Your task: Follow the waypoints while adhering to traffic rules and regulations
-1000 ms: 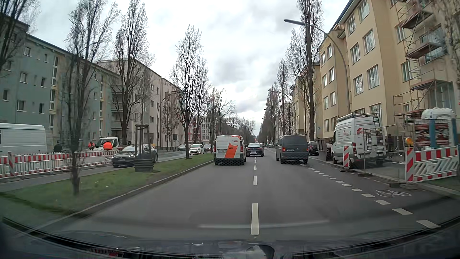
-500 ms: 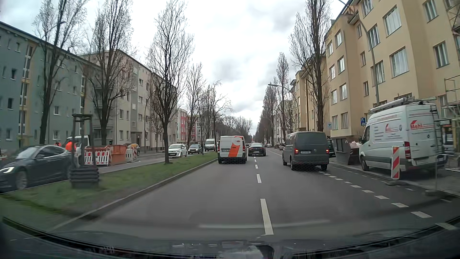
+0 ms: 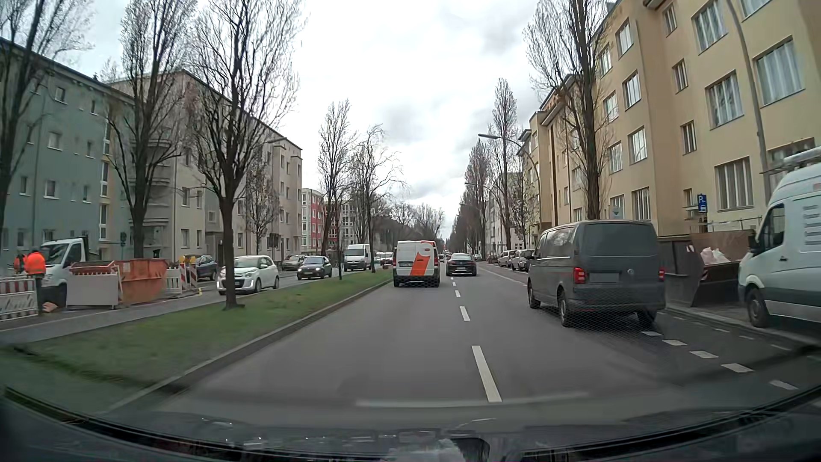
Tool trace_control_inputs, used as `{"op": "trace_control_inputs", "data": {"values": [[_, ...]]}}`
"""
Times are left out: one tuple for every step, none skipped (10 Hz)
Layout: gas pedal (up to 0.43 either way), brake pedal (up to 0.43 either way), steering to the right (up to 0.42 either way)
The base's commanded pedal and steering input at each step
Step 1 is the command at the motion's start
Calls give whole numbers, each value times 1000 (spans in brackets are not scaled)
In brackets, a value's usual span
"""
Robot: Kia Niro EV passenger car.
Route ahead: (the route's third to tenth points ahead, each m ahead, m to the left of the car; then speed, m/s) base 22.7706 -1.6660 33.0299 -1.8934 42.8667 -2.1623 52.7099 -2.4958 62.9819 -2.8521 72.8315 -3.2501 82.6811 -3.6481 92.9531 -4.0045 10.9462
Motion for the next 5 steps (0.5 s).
{"op": "trace_control_inputs", "data": {"values": [[0, 12, 9], [0, 12, 9], [39, 12, 9], [47, 12, 10], [59, 12, 9]]}}
